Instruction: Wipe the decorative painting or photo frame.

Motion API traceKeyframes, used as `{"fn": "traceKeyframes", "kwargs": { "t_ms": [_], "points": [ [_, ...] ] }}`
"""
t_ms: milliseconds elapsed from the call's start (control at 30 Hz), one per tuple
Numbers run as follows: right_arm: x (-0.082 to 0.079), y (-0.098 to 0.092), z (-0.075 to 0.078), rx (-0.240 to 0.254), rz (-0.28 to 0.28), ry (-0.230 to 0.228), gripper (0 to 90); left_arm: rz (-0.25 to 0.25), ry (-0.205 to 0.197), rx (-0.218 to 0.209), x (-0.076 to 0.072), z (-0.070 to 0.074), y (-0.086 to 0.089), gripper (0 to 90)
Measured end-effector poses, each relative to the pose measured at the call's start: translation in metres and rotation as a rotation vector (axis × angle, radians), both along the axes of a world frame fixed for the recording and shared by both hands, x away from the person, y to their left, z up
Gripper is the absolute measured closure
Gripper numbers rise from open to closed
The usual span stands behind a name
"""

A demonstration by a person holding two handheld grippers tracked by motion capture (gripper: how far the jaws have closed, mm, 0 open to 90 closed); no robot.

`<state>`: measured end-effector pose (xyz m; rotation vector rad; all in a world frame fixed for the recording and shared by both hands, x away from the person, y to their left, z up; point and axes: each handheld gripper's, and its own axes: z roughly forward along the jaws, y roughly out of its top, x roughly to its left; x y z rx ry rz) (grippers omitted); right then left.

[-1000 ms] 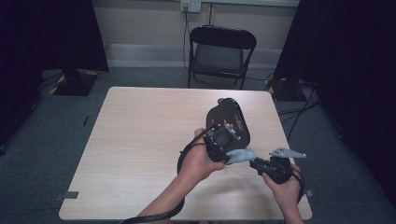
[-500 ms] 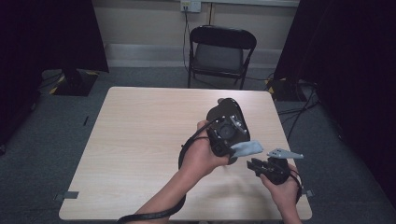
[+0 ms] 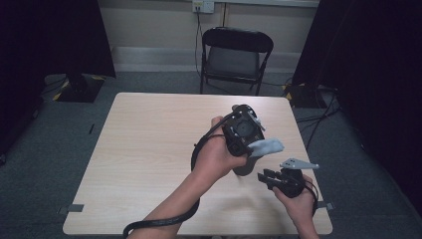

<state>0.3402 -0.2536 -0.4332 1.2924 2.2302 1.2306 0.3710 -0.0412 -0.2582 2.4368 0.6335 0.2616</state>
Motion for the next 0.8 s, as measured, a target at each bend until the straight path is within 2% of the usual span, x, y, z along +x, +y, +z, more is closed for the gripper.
{"fn": "traceKeyframes", "kwargs": {
  "t_ms": [200,533,600,633,800],
  "points": [
    [0.0,0.008,0.001,0.004,0.031,-0.01,63.2,0.019,0.002,-0.007,0.005,0.008,0.002,78.4],
    [0.009,0.018,-0.003,0.028,0.017,-0.006,60.7,0.037,-0.014,-0.003,0.009,0.014,0.002,78.4],
    [0.011,0.02,-0.004,0.025,0.019,-0.01,60.6,0.035,-0.009,-0.009,0.009,0.014,0.003,78.4],
    [0.013,0.022,-0.005,0.009,0.019,-0.019,60.6,0.034,-0.01,-0.011,0.01,0.014,0.003,78.4],
    [0.017,0.031,-0.004,0.005,0.023,-0.035,67.1,0.042,-0.017,-0.015,0.009,0.015,0.006,78.4]
  ]
}}
